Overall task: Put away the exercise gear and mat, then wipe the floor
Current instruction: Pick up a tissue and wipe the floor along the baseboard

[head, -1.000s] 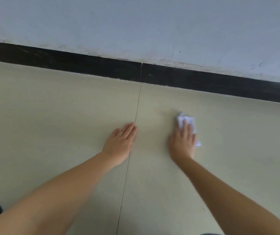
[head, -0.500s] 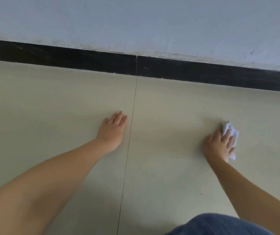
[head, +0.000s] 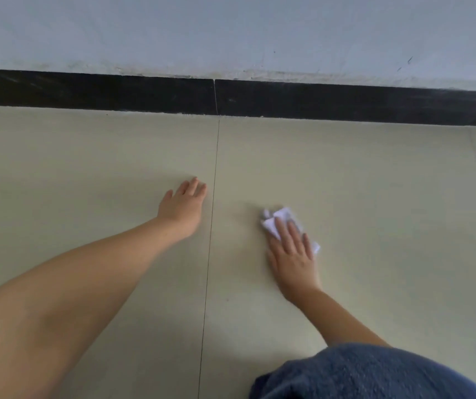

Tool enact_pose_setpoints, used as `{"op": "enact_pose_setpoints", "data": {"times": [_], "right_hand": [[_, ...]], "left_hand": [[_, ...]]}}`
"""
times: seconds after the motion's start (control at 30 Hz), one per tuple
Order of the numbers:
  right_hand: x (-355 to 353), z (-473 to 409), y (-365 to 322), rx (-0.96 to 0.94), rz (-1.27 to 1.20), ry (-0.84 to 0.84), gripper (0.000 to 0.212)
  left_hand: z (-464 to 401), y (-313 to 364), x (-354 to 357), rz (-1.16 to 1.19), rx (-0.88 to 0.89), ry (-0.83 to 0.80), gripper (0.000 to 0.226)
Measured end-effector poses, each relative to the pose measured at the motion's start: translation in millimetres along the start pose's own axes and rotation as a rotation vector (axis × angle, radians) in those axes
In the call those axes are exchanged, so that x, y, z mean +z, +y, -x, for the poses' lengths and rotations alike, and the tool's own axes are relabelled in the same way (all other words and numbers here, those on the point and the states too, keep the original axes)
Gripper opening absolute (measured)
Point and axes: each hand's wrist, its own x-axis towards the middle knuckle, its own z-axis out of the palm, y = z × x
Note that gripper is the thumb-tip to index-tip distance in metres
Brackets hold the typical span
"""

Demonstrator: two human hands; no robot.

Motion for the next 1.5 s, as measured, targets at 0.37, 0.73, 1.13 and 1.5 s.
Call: {"op": "enact_pose_setpoints", "data": {"times": [0.37, 0.73, 1.13, 1.5], "right_hand": [[0.4, 18.5, -57.3, 0.079, -0.020, -0.052, 0.058], [-13.0, 23.9, 64.2, 0.021, 0.020, 0.015, 0.047], [-20.9, -93.3, -35.9, -0.016, 0.012, -0.125, 0.061], [-25.2, -38.5, 79.9, -0.665, 0.220, -0.162, 0.046]], "left_hand": [[-2.2, 6.4, 3.4, 0.036, -0.051, -0.076, 0.058], [-6.6, 31.6, 7.3, 0.134, -0.176, 0.047, 0.054], [-0.3, -8.3, 2.7, 0.221, -0.001, 0.167, 0.064], [-7.9, 23.1, 16.1, 0.163, -0.019, 0.340, 0.047]]}}
